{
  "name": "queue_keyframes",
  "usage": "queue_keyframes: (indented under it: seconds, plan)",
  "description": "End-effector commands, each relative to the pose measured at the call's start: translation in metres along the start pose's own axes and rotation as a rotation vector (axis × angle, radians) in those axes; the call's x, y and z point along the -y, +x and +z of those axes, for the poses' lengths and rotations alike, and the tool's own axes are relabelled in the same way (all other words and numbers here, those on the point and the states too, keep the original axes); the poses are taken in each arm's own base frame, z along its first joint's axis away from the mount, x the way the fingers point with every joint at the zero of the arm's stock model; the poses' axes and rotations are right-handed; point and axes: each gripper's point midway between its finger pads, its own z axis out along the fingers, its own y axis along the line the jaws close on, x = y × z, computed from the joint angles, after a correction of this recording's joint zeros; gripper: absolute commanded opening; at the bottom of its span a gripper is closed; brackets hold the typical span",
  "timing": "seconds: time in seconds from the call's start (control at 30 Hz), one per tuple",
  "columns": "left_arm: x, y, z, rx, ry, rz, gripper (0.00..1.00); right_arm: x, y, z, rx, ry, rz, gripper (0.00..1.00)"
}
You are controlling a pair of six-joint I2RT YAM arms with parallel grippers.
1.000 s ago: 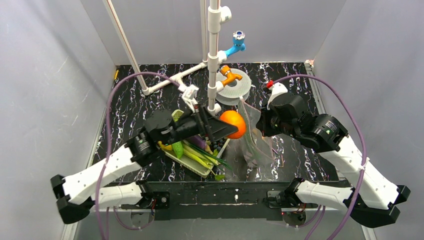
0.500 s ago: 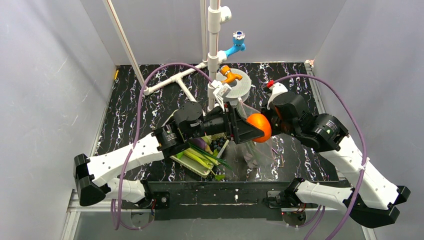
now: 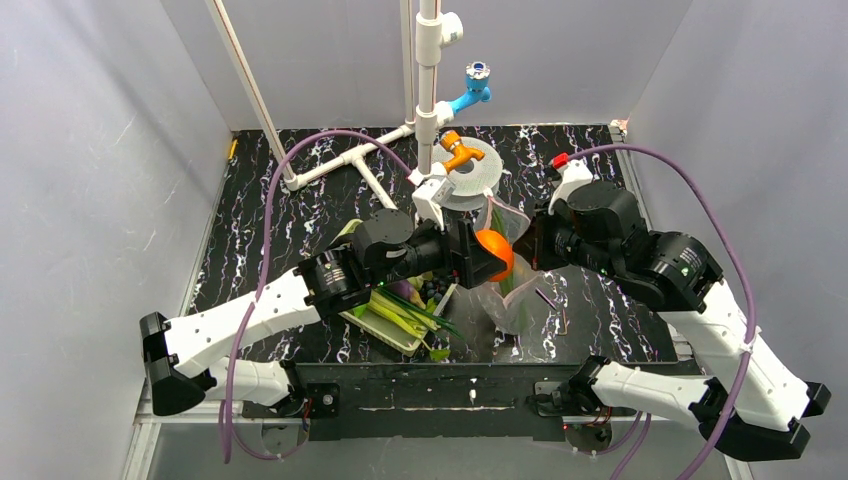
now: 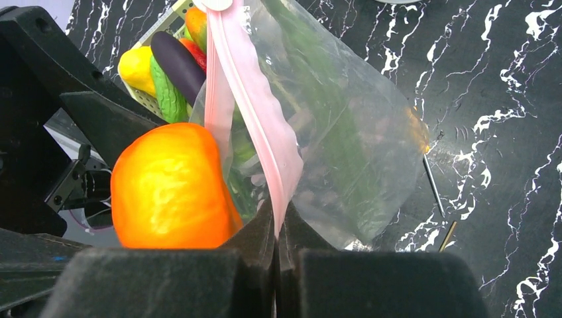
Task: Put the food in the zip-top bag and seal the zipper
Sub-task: Place the fake fruit in the zipper food storage bag, then pick up the fake vegetable from the bin.
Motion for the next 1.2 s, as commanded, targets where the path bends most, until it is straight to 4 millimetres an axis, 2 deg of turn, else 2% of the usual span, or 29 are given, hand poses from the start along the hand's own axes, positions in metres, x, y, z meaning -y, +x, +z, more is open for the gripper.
queue_keyframes:
  seconds: [0.0,0.03,0.1,0.13,0.33,0.53,0.8,0.93,1.1,1.17]
  plan:
    - [-0.004,-0.007,-0.006,0.015,-0.037,0.013,0.7,-0.014,-0.015,-0.001,0.051,-0.059,0.019,0.01]
    - [-0.002,-0.007,-0.006,0.012,-0.028,0.009,0.73,-0.014,-0.013,0.0,0.047,-0.057,0.019,0.01]
    - [0.004,-0.006,-0.005,-0.002,-0.007,0.0,0.96,-0.012,-0.011,0.002,0.044,-0.048,0.018,0.01]
    - [0.009,-0.006,-0.006,-0.011,0.013,-0.002,0.98,-0.01,-0.01,0.003,0.04,-0.043,0.016,0.01]
    - [0.018,-0.014,-0.015,0.01,0.038,0.002,0.98,-0.006,-0.004,0.008,0.027,-0.023,0.009,0.01]
    - [0.022,-0.026,-0.04,0.052,0.04,0.009,0.96,-0.001,-0.003,0.01,0.025,0.003,-0.004,0.01]
    - [0.012,-0.023,-0.068,0.074,0.009,0.01,0.9,0.001,-0.006,0.009,0.031,0.012,-0.015,0.01]
    - [-0.011,-0.011,-0.082,0.054,-0.076,0.028,0.89,0.002,-0.008,0.007,0.037,0.018,-0.021,0.01]
    - [-0.061,0.011,-0.104,0.0,-0.294,0.054,0.89,0.005,-0.007,0.007,0.036,0.031,-0.028,0.01]
    - [-0.093,0.034,-0.12,-0.047,-0.411,0.053,0.89,0.007,-0.004,0.009,0.03,0.039,-0.03,0.01]
